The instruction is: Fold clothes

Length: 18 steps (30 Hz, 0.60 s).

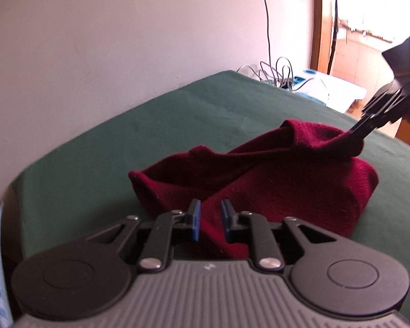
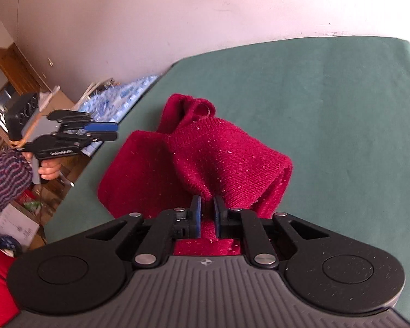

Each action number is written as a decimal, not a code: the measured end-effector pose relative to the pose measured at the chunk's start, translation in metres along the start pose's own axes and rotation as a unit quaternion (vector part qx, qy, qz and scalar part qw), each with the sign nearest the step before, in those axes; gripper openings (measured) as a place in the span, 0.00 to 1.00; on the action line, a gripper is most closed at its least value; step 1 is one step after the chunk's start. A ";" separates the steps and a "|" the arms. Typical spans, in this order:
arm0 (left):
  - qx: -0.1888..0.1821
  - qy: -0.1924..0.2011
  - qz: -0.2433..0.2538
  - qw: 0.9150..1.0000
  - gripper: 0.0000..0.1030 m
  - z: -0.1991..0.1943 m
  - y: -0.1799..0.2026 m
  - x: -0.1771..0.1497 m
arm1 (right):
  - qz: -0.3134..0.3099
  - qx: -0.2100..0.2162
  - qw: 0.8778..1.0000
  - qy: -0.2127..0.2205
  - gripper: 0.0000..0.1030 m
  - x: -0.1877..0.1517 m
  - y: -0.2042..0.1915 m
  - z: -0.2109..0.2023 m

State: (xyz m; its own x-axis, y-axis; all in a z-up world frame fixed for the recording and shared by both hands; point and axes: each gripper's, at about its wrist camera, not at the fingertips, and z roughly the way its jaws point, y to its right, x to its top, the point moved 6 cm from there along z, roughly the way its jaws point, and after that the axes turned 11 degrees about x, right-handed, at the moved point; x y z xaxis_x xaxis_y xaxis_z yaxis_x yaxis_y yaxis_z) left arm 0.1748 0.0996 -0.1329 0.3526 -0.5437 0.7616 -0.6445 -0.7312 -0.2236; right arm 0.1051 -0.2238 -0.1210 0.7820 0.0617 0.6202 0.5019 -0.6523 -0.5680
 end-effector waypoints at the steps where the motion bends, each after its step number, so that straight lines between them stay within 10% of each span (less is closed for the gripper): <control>1: 0.003 0.000 0.007 1.000 0.21 0.004 0.001 0.003 | -0.003 -0.003 1.000 -0.006 0.10 -0.002 -0.001 0.003; 9: 0.042 -0.037 0.015 0.998 0.40 0.068 -0.046 0.024 | -0.024 -0.030 0.998 -0.047 0.10 -0.009 0.004 0.018; 18: -0.040 -0.100 0.087 0.990 0.58 0.150 -0.062 0.041 | -0.030 -0.042 0.996 -0.068 0.11 -0.014 0.007 0.022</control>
State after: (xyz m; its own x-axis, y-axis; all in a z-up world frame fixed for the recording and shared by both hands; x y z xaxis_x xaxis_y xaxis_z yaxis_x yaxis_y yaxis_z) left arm 0.3313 0.0606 -0.1791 0.3538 -0.7356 0.5777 -0.7566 -0.5882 -0.2856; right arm 0.1062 -0.2130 -0.1456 0.7975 0.1995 0.5694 0.5205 -0.7046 -0.4822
